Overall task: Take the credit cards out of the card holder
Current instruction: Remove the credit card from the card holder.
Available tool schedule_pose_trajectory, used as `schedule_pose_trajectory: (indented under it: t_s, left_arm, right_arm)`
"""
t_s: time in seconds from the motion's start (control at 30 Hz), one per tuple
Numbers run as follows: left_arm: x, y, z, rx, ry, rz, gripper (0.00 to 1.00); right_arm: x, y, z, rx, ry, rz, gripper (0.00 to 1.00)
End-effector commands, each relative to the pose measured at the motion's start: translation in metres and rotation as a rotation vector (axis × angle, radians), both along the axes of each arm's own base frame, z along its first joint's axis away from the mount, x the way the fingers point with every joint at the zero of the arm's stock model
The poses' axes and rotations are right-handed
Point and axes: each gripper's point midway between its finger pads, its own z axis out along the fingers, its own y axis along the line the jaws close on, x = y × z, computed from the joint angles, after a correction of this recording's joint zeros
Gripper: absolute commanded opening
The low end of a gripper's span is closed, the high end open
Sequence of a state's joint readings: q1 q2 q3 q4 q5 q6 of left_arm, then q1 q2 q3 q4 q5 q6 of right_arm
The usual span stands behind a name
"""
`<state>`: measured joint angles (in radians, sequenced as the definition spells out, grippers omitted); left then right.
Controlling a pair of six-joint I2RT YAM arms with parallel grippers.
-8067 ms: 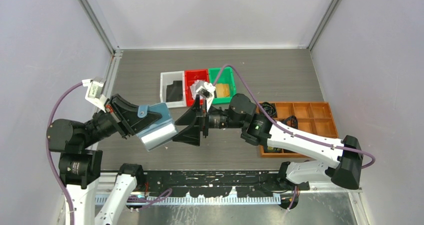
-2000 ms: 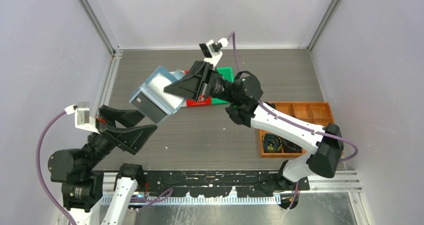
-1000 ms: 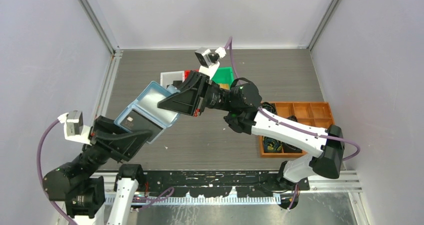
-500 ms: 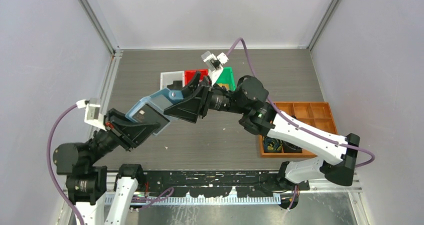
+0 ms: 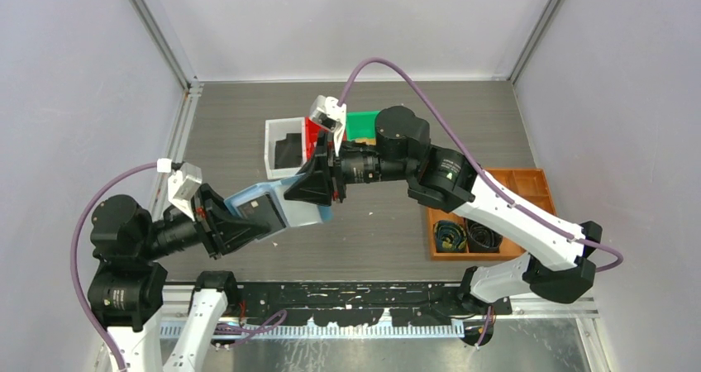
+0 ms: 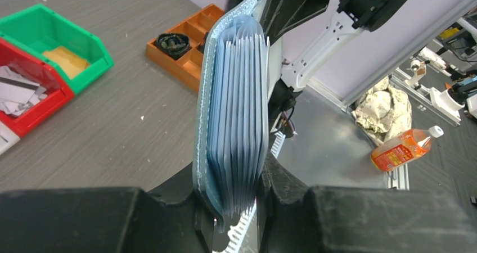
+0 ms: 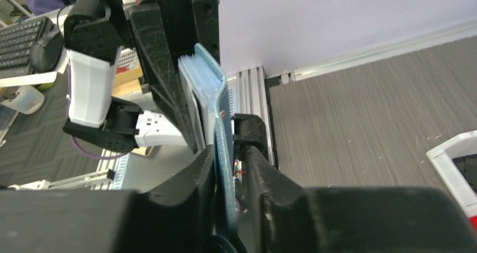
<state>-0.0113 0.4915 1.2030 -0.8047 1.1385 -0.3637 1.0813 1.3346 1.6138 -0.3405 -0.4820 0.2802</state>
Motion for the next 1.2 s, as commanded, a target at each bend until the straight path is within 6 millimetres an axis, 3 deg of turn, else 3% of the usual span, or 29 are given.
schedule_pose_trajectory:
  t_s: [0.0,0.1,0.17,0.27,0.5,0.77,1.17]
  left_arm:
    - [-0.011,-0.001,0.006,0.044,-0.091,-0.051,0.03]
    - [-0.007,-0.001,0.005,0.017,-0.097,-0.035,0.34]
    - [-0.008,-0.003,0.010,-0.040,-0.116,-0.024,0.51]
    - [-0.005,-0.003,0.013,-0.113,-0.109,0.003,0.61]
    - [0.011,-0.001,0.013,-0.181,-0.046,0.065,0.59]
    - [0.009,-0.003,0.016,-0.236,-0.007,0.053,0.54]
    - [0.006,-0.005,0.033,-0.285,0.004,0.020,0.40]
  right_arm:
    - [-0.003,-0.006,-0.005,-0.046,-0.028,0.023,0.21]
    - [-0.010,-0.005,0.006,0.018,-0.008,0.049,0.03]
    - [-0.010,-0.005,0.018,0.100,0.015,0.036,0.01]
    - [-0.014,-0.008,0.027,0.201,0.036,0.040,0.01]
    - [-0.020,-0.019,0.048,0.363,0.076,0.037,0.01]
    - [-0.016,-0.030,0.054,0.460,0.113,-0.010,0.01]
    - [-0.014,-0.022,0.039,0.457,0.172,0.000,0.01]
